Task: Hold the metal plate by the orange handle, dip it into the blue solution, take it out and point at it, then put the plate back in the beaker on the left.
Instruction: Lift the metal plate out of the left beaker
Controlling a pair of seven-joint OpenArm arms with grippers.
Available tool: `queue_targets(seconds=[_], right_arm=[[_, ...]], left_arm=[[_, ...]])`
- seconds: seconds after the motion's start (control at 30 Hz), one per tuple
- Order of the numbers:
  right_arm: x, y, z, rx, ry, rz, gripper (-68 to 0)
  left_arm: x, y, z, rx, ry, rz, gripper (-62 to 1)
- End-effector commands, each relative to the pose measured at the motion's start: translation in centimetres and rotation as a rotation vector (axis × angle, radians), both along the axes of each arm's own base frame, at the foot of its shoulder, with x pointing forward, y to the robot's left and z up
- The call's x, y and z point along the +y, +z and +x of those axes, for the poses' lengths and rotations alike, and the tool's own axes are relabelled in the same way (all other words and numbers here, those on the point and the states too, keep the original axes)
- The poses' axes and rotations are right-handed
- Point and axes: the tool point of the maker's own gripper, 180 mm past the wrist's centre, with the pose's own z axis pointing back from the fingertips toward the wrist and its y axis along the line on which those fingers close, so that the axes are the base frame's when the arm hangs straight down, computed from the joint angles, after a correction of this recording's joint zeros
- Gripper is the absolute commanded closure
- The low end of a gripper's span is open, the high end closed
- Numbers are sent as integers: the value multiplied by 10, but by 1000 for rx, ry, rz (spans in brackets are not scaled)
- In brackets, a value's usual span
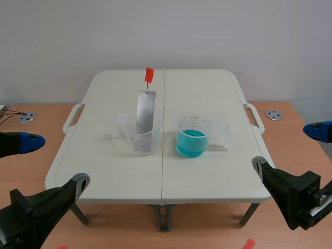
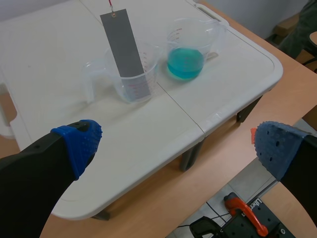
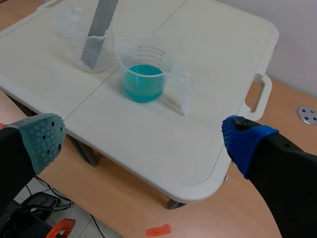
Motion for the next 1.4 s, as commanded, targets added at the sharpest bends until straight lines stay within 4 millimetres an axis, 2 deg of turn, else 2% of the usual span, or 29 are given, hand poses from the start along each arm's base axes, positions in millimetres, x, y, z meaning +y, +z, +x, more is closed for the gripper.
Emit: queue_targets(seconds=[0.0, 0.33, 0.4, 0.53, 0.6, 0.83, 0.9, 1.17, 1.37], right_arm=[[2, 10, 5, -38, 8, 10, -663], [6, 29, 26, -122, 18, 16, -663], [10, 33, 30, -136, 33, 30, -663], [21, 33, 38, -147, 66, 51, -663], [24, 32, 43, -149, 77, 57, -663], [31, 29, 61, -163, 98, 77, -663], [33, 29, 67, -169, 103, 81, -663], [44, 31, 89, -193, 115, 117, -663], [55, 28, 104, -195, 116, 174, -663]], left_arm=[[-5, 10, 2, -27, -4, -29, -623], [-5, 11, 2, -33, -3, -33, -623], [-5, 11, 2, -32, -3, -32, -506], [-5, 9, 1, -22, -1, -31, -154], [-4, 4, 0, 2, 1, -14, -7], [-3, 0, -1, 18, 2, 1, -15], [-2, -8, -4, 57, 1, 25, -15], [26, -78, -30, 306, 80, 165, -15], [54, -130, -62, 462, 136, 236, -15]])
